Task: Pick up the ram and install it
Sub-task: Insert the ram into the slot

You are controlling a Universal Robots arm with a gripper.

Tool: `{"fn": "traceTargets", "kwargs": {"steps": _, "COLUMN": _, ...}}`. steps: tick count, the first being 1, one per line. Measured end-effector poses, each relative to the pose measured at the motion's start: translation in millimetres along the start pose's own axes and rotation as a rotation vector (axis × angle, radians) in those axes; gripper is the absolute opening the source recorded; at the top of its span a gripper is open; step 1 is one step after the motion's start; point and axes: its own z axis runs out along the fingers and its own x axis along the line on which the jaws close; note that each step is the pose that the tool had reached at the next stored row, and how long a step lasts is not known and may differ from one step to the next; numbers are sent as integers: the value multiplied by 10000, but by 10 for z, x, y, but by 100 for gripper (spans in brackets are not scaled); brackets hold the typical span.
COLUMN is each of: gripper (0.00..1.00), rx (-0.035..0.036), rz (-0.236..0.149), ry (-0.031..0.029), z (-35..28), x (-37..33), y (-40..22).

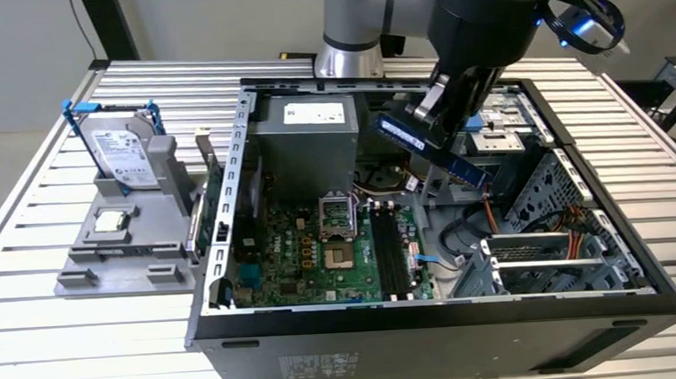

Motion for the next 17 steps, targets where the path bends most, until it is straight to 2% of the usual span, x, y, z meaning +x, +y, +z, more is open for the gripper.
{"fn": "traceTargets", "kwargs": {"steps": 17, "gripper": 0, "rx": 100, "rz": 2946, "ry": -70, "z": 1, "x": 0, "y": 0}}
